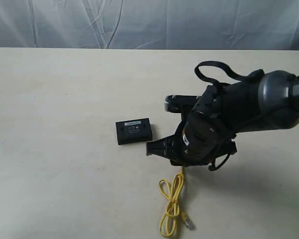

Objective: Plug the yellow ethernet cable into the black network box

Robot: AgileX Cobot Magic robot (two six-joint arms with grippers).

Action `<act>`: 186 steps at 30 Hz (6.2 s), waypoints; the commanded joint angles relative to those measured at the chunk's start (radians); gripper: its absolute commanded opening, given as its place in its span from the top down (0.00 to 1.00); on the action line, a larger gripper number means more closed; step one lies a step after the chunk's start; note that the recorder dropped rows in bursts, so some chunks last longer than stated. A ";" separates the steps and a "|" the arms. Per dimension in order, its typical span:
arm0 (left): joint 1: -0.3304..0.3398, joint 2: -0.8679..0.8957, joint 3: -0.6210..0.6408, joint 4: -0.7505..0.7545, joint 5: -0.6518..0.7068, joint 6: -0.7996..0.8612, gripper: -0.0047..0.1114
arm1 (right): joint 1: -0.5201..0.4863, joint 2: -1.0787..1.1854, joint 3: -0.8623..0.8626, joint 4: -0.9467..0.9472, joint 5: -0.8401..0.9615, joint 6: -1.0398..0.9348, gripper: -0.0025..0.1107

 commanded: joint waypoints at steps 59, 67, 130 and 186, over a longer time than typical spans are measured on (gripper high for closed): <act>0.003 0.005 -0.004 0.003 -0.005 -0.001 0.96 | 0.000 -0.049 0.144 0.018 -0.120 -1.323 0.67; 0.003 0.005 -0.004 0.003 -0.005 -0.001 0.96 | 0.000 -0.097 0.054 0.022 0.008 -1.109 0.54; 0.003 0.005 -0.004 0.003 -0.005 -0.001 0.96 | 0.002 0.020 -0.003 0.041 0.046 -0.918 0.98; 0.003 0.483 -0.374 0.085 -0.113 -0.123 0.96 | 0.000 0.020 -0.005 0.213 0.046 -0.963 0.98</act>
